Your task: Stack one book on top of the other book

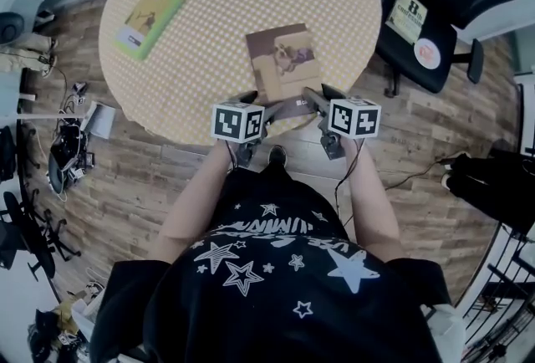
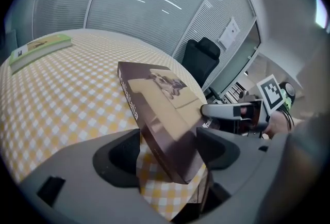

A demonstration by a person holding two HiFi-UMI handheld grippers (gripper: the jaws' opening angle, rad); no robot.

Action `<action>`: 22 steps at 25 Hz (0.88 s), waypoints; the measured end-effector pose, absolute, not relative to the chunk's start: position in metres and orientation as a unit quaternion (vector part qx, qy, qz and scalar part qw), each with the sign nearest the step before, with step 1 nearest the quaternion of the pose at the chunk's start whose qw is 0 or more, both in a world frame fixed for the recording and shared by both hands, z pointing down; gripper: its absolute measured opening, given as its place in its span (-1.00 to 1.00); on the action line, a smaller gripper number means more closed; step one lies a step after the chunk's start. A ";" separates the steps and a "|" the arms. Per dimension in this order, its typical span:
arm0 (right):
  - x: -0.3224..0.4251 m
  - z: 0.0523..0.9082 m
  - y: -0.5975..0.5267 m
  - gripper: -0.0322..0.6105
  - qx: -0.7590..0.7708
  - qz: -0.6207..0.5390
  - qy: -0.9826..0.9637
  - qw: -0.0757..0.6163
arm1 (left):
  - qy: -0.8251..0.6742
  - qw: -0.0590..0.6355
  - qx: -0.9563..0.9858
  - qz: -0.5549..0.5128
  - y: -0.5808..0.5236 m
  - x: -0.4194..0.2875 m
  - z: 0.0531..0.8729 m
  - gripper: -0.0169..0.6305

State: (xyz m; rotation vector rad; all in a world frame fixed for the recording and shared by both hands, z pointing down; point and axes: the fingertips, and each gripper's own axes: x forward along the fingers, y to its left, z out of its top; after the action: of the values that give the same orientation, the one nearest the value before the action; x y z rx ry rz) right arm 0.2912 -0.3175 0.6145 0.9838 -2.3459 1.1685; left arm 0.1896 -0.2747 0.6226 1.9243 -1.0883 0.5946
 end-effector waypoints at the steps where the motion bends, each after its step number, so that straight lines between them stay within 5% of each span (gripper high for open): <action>1: 0.291 0.615 -0.317 -0.25 0.345 0.414 -0.825 0.168 | -0.433 0.415 0.765 0.234 -0.275 0.190 0.623 0.11; 22: 0.239 0.561 -0.310 -0.28 0.328 0.364 -0.860 0.145 | -0.470 0.371 0.779 0.186 -0.267 0.141 0.565 0.03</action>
State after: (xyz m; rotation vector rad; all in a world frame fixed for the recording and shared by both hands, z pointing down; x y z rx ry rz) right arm 0.2390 -0.3097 0.5606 0.9437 -2.4774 1.0488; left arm 0.1406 -0.2670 0.5652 1.9977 -1.2040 0.4777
